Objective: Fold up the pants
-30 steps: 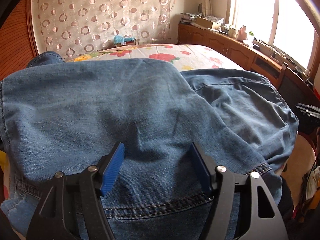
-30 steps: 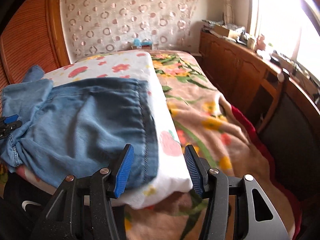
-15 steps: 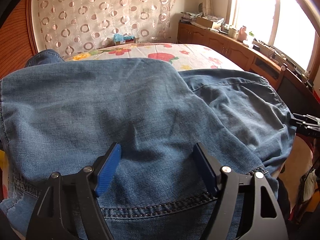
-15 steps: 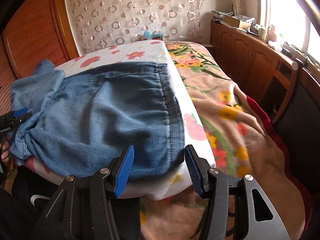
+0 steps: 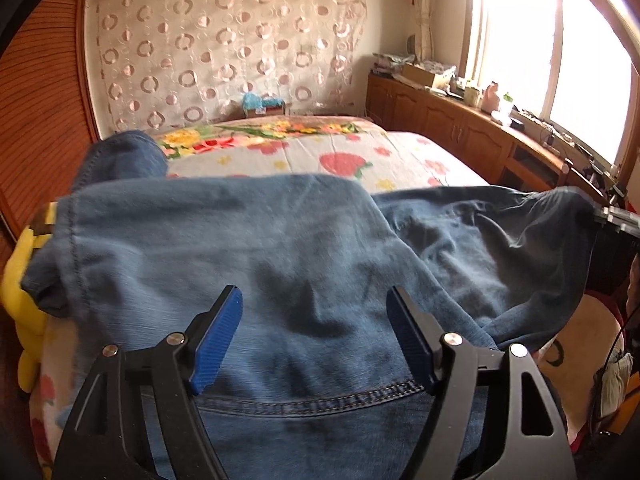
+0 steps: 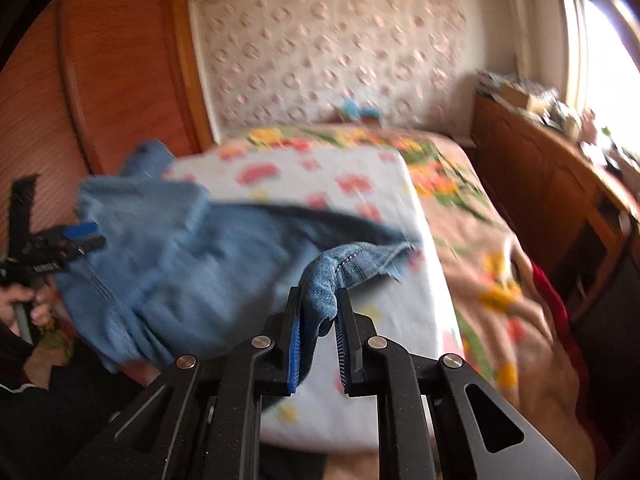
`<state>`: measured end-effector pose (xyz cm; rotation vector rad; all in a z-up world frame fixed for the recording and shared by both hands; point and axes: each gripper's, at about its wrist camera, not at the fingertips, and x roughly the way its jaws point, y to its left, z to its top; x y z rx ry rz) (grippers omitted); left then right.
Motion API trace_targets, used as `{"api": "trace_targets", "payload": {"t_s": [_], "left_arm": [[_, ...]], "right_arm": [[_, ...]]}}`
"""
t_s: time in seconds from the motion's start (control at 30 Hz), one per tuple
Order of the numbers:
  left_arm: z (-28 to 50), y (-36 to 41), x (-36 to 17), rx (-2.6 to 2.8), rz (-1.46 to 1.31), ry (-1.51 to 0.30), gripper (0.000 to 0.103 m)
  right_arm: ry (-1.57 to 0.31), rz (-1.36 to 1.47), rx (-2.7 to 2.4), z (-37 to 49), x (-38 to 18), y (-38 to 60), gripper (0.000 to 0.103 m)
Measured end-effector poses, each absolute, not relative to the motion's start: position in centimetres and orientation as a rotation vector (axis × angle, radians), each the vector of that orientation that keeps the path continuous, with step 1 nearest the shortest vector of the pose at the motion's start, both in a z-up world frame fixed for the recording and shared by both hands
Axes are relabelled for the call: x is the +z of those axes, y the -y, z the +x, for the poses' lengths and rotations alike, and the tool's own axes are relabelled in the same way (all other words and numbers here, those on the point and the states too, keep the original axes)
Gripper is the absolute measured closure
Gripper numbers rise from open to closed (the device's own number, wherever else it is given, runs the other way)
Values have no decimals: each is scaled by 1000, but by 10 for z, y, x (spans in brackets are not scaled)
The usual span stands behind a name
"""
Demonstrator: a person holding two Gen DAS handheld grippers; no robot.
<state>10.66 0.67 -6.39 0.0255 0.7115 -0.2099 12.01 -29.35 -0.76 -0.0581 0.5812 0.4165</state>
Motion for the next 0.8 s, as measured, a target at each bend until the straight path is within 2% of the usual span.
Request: {"api": "trace_targets", "payload": {"t_s": [0.3,0.57,0.67,0.8], "left_arm": [[86,-46,-38,-136,3,-660,28],[72,-77,-31,-78,-22,-638,28],[73,-82,-36,-70,-29,-648,28],[76,-82,-44,-76,-37,-661,28]], "right_arm": [[-426,-116,675,124,65,216,89],[-440,-122,888,131,74,157,88],[-462,-142,872,140,64,153,63],[-499,-149,837,147,56,156,62]]}}
